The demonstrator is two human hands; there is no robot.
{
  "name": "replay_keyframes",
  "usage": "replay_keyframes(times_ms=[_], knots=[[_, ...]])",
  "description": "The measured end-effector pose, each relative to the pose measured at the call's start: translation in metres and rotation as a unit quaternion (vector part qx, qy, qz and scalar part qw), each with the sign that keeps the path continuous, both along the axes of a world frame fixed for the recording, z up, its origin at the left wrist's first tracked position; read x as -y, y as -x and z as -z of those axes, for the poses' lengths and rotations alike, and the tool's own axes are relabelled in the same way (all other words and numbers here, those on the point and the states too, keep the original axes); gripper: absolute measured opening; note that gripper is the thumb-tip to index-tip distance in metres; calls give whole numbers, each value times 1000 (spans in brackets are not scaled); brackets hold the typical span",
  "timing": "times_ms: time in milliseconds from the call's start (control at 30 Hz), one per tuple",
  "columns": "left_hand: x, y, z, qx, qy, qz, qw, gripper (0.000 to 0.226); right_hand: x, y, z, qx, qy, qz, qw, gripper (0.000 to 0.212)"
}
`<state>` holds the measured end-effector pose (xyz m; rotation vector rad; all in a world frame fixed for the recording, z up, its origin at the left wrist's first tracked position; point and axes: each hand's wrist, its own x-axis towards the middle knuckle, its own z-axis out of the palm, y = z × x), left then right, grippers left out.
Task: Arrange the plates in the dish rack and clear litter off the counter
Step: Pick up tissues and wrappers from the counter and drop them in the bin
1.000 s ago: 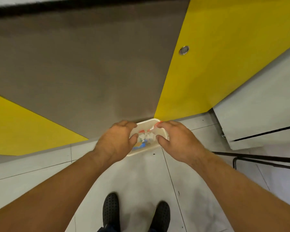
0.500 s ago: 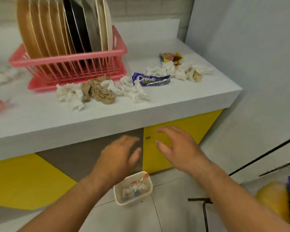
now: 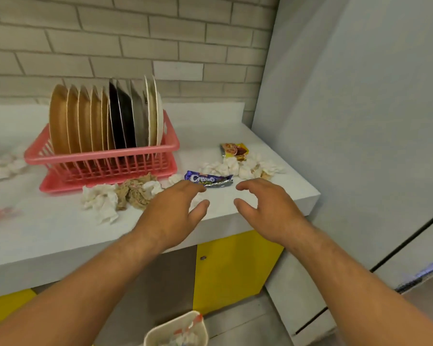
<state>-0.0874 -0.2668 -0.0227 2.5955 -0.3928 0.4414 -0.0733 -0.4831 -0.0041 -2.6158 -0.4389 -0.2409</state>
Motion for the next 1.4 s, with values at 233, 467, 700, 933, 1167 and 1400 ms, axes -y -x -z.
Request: replay_keyframes(times_ms=[233, 467, 700, 933, 1167, 1400], knots=[[-5, -79, -18, -1, 22, 16, 1000, 37, -6, -56, -13, 2, 15, 34, 999, 35], [4, -142, -19, -22, 24, 43, 999, 36, 14, -103, -11, -25, 29, 82, 996, 35], [38, -204, 4, -60, -3, 48, 997, 37, 55, -160, 11, -66, 42, 106, 991, 36], [78, -304, -2, -94, -56, 49, 993, 37, 98, -239, 12, -72, 34, 94, 992, 34], [115, -410, 16, -299, -288, 96, 905, 104, 128, -288, 32, -107, 30, 68, 992, 34], [132, -449, 18, -406, -302, 125, 853, 116, 141, -315, 47, -120, 23, 52, 991, 34]])
